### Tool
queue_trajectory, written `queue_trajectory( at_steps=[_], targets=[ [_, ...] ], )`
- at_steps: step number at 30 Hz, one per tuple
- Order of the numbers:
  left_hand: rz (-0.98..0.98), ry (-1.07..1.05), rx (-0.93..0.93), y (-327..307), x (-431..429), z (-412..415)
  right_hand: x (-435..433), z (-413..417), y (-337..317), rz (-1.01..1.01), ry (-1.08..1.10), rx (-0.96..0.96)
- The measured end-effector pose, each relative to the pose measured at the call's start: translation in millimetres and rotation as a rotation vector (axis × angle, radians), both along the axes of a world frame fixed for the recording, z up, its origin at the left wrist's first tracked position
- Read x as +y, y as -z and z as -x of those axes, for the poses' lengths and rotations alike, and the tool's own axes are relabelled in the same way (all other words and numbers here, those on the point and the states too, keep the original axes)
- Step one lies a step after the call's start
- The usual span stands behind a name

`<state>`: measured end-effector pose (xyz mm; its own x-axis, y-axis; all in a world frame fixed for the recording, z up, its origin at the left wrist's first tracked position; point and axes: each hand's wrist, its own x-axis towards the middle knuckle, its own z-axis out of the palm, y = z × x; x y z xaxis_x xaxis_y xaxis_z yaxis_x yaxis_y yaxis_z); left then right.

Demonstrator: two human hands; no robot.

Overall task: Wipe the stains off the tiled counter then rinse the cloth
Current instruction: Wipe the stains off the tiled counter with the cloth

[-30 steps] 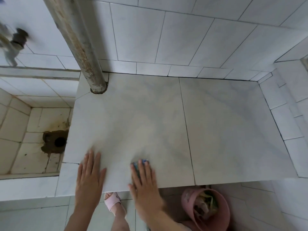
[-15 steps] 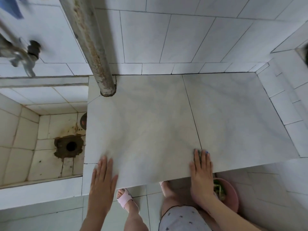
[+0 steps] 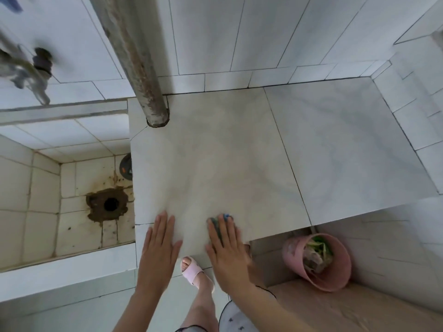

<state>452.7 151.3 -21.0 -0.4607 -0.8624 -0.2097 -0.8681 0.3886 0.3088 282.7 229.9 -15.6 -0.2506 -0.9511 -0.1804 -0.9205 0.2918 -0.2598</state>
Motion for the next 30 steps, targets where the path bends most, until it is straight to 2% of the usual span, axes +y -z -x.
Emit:
queue_trajectory(
  at_steps=[3, 6, 9, 11, 15, 19, 23, 26, 30],
  targets=[
    [-0.003, 0.012, 0.001, 0.6, -3.5, -4.2, -8.4, 1.0, 1.5, -0.003, -0.082, -0.021],
    [0.02, 0.052, 0.018, -0.3, -6.4, -9.2, -18.4, 40.6, 7.6, -0.016, -0.145, 0.034],
    [0.033, 0.087, 0.018, 1.1, -9.5, -18.3, -48.5, 88.2, 7.4, -0.02, 0.011, 0.052],
    [0.042, 0.09, 0.012, 2.7, -10.1, -24.1, -73.4, 104.5, 5.6, -0.059, 0.073, -0.002],
    [0.053, 0.026, 0.01, 3.2, -7.0, -40.1, -99.9, 74.5, 10.6, -0.024, 0.128, 0.05],
    [0.041, -0.128, 0.014, 2.3, -3.1, -63.2, -80.2, -0.6, 10.5, 0.077, -0.166, 0.097],
    [0.058, -0.222, -0.11, 1.9, -0.5, -87.6, -45.4, -70.5, 9.8, 0.096, -0.469, 0.075],
    [0.082, -0.34, -0.134, 2.1, -2.3, -109.9, -57.6, -79.6, 12.1, 0.101, -0.597, 0.067],
    [0.092, -0.44, -0.105, 3.1, -11.5, -129.8, -116.5, -57.1, 13.8, 0.095, -0.735, 0.095]
  ],
)
